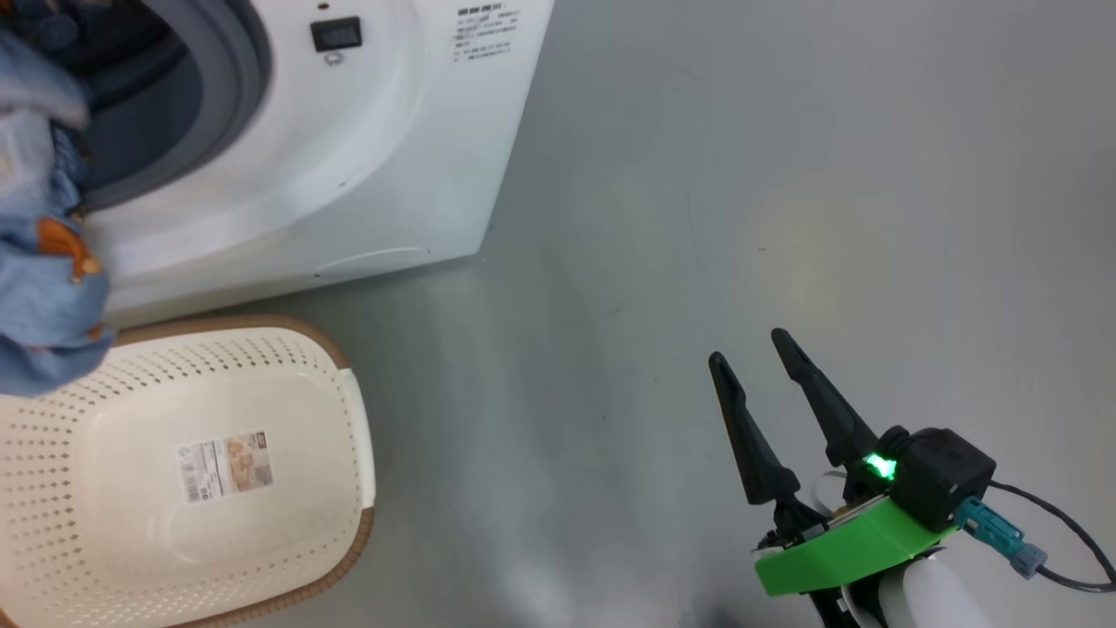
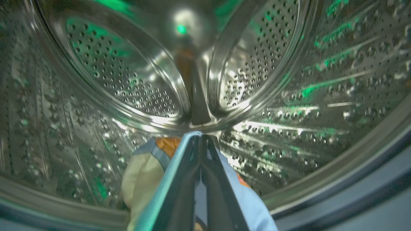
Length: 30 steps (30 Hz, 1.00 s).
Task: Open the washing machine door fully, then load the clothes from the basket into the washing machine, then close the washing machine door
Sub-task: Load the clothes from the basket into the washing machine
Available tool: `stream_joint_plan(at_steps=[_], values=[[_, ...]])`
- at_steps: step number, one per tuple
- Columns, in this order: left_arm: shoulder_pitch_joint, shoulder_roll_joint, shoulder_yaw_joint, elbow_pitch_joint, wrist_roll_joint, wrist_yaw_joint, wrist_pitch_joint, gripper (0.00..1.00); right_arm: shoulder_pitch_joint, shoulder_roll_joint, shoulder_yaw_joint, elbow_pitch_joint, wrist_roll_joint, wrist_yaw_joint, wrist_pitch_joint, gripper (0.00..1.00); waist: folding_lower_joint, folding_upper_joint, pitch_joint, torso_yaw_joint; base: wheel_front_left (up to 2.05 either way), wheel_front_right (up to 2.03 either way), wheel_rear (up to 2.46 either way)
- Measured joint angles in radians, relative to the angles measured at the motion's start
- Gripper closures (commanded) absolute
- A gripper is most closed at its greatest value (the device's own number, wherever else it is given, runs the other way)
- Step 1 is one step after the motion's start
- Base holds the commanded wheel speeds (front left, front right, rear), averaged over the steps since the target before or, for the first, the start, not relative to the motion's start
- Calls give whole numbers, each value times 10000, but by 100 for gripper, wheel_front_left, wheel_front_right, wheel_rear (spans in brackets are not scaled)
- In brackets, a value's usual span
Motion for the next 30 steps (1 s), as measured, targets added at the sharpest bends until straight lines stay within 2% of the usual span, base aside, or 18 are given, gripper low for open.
stream_joint_plan(at_steps=[5,9,13,16,17,18,19,21,30], values=[[-500,334,997,-953,696,0,-44,100,-183,23,27,-59,-25,0,0,0,0,0,293,-89,0,0,0],[-502,324,2052,-1935,1490,15,-44,100,-199,35,35,-69,-73,0,0,0,0,-1,486,-136,0,0,0],[-455,150,3336,-2915,2345,107,-73,100,-402,40,59,-109,-69,0,0,0,0,0,653,-162,0,0,0],[73,-201,3557,-2474,2715,88,-71,100,-404,48,90,-113,-56,0,0,0,0,0,680,-161,0,0,0],[185,-286,3555,-2316,2755,77,-71,93,-404,50,96,-113,-56,0,0,0,0,0,677,-155,0,0,0],[248,-339,3555,-2146,2826,75,-71,80,-404,52,104,-107,-54,0,0,0,0,0,671,-148,0,0,0],[276,-384,3567,-1988,2878,44,-71,63,-404,52,111,-104,-54,0,0,0,0,0,665,-141,0,0,0],[272,-420,3561,-1747,2964,6,-71,0,-405,54,121,-100,-54,0,0,0,0,0,648,-121,0,0,0],[296,-581,3469,-1494,2709,4,-71,0,-412,58,107,-71,-54,0,0,0,0,0,544,44,0,0,0]])
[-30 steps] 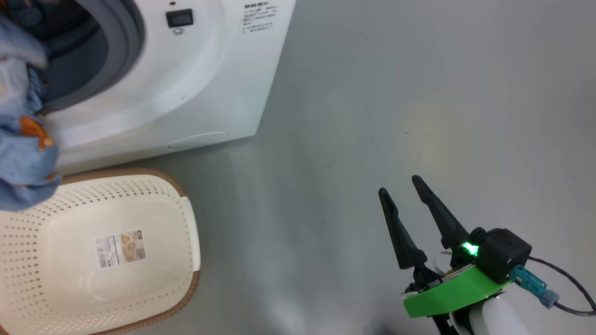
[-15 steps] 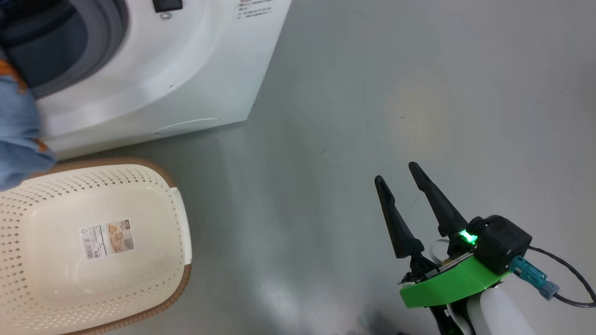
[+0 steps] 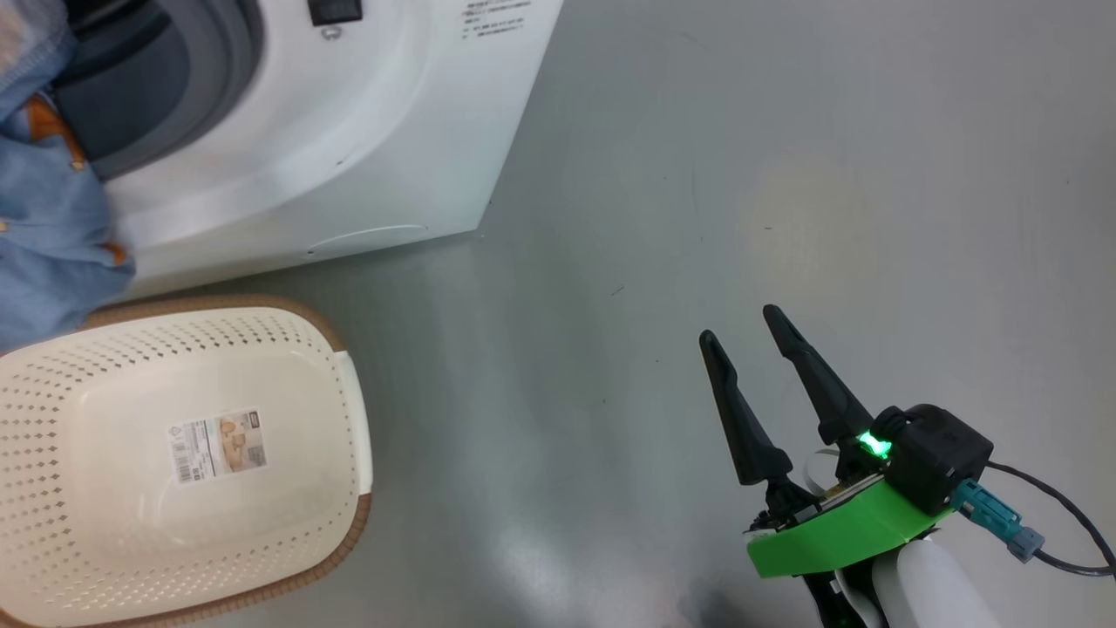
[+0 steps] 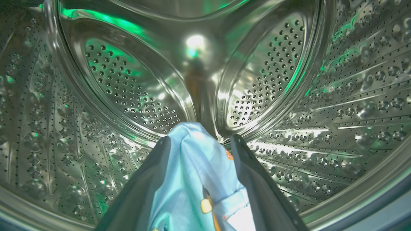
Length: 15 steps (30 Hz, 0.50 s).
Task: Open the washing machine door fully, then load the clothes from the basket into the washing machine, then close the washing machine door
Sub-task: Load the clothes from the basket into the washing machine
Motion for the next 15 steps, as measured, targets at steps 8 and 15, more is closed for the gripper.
stream_joint_plan(at_steps=[8,15], values=[[615,-280,-61,-219,-380,0,0,0,-166,0,-73,17,-4,0,0,0,0,0,-64,234,0,0,0],[1294,-499,136,-727,-453,0,0,0,-167,-2,-136,13,-19,0,0,0,0,0,-121,456,0,0,0]])
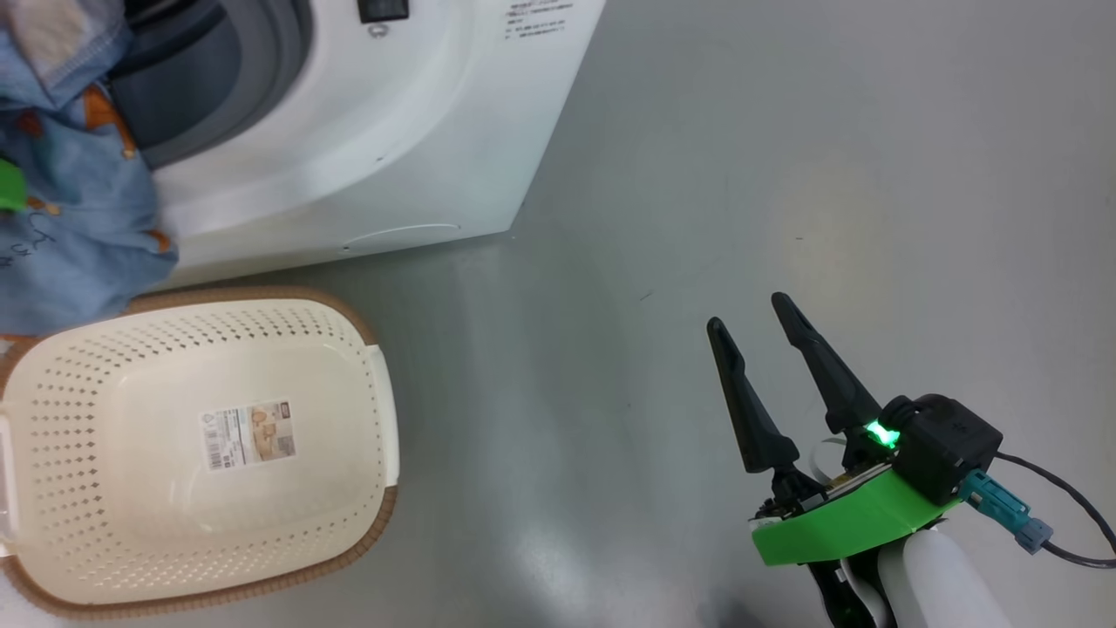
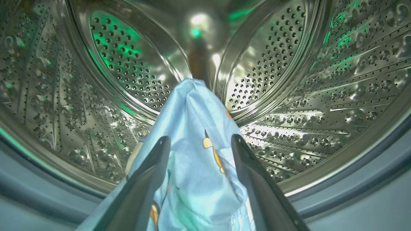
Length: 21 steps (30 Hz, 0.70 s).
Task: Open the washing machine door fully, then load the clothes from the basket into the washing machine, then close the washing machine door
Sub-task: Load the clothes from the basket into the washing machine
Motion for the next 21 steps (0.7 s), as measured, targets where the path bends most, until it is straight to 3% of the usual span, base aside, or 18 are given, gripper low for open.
stream_joint_plan(at_steps=[21], values=[[3352,-941,1486,-2648,550,0,0,0,45,-2,-585,-84,-190,0,0,0,1,0,-243,630,0,0,0]])
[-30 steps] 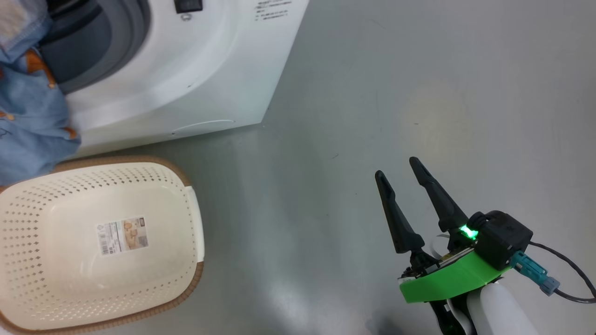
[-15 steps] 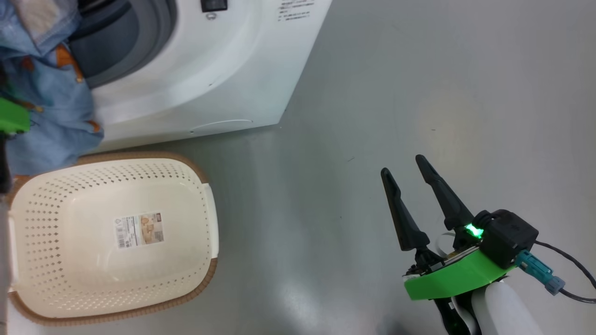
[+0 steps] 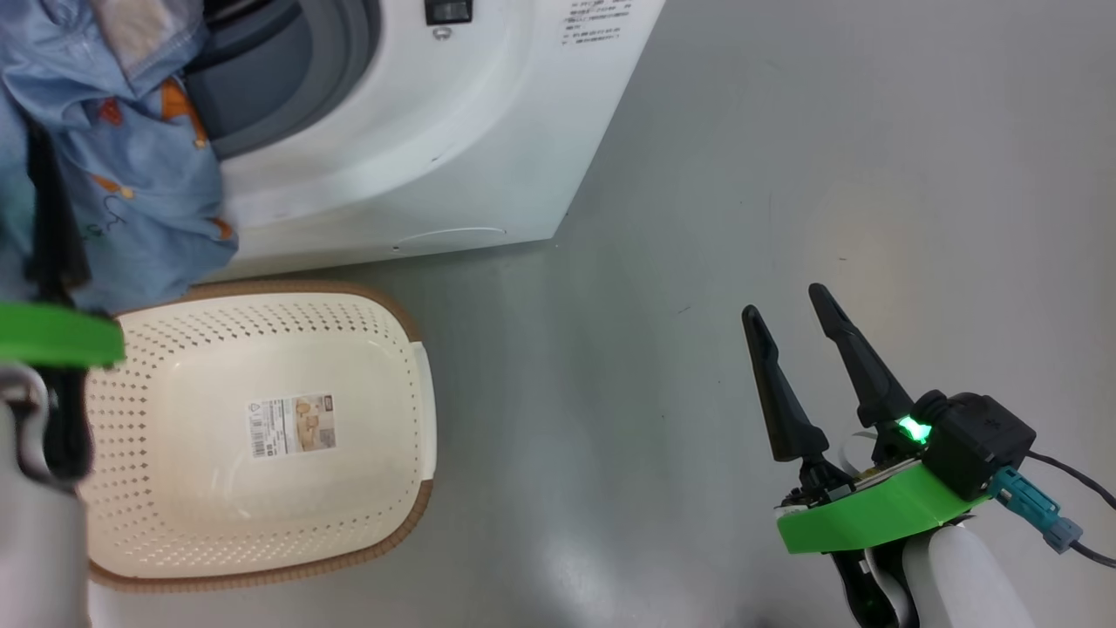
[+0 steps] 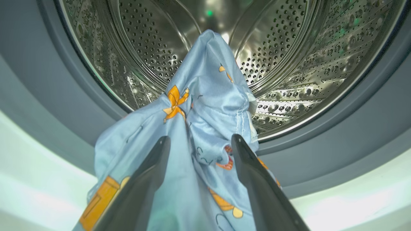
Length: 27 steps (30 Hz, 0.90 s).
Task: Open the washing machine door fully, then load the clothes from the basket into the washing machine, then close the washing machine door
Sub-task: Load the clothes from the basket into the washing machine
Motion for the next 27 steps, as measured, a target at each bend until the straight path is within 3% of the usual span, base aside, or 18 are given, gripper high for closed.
stream_joint_plan(at_steps=[16,27], values=[[3874,-533,918,-2470,405,0,0,0,64,-125,-56,-21,0,0,0,0,-1,0,-285,177,0,0,0],[4580,-755,1287,-3060,604,0,0,0,236,-163,-46,-13,2,0,0,0,-1,0,-303,217,0,0,0]])
